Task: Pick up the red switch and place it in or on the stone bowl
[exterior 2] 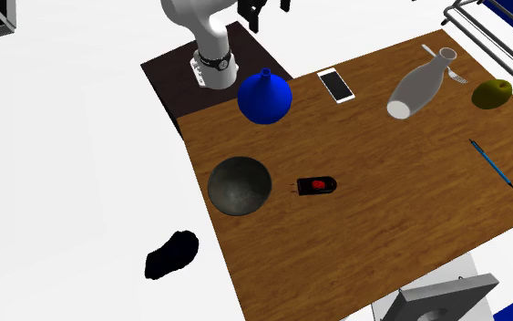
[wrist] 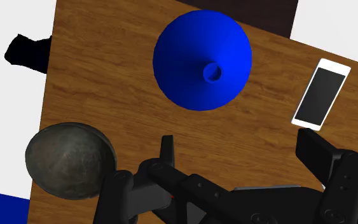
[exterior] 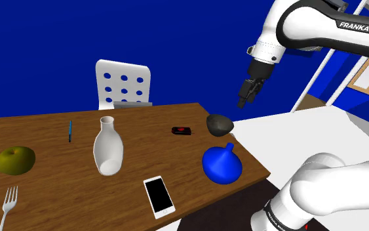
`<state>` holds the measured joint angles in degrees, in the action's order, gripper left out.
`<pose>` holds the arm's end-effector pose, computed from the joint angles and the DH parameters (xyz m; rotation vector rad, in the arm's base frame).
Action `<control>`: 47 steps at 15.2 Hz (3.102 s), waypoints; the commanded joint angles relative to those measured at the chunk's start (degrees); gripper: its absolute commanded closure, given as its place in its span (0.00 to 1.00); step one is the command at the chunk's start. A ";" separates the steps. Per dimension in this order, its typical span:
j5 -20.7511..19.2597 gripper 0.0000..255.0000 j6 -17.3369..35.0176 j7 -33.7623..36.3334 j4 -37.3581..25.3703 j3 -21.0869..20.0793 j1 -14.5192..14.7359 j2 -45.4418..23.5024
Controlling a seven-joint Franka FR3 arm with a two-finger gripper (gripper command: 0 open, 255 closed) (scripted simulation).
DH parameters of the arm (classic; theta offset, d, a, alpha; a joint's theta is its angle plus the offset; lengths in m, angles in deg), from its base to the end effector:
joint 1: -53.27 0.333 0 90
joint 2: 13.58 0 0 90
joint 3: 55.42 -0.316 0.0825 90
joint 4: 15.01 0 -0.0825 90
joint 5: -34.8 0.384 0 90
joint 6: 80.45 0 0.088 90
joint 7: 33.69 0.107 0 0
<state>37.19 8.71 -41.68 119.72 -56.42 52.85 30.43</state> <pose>0.3098 0.0092 0.5859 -3.1019 -0.2246 0.0393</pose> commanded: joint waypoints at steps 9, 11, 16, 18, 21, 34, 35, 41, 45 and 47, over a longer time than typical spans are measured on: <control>-3.22 0.00 17.73 -13.30 7.12 4.96 1.73 -8.21; -3.69 0.00 22.24 -16.58 7.92 6.17 2.22 -11.30; -3.91 0.00 33.19 -24.90 8.15 9.07 3.74 -20.49; -3.49 0.00 37.31 -28.39 7.54 10.12 4.46 -24.64; -2.16 0.00 43.05 -33.89 5.91 11.46 5.57 -31.20; 10.43 0.00 59.18 -60.08 -10.03 9.62 6.01 -60.78; 10.47 0.00 59.27 -60.27 -10.25 9.43 5.86 -61.06; 12.14 0.00 62.64 -61.45 -11.03 8.39 5.34 -65.27; 12.56 0.00 63.49 -61.75 -11.31 8.08 5.17 -66.41; 12.56 0.00 63.49 -61.75 -11.31 8.08 5.17 -66.41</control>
<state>49.73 72.17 -103.40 108.41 -48.33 58.04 -35.95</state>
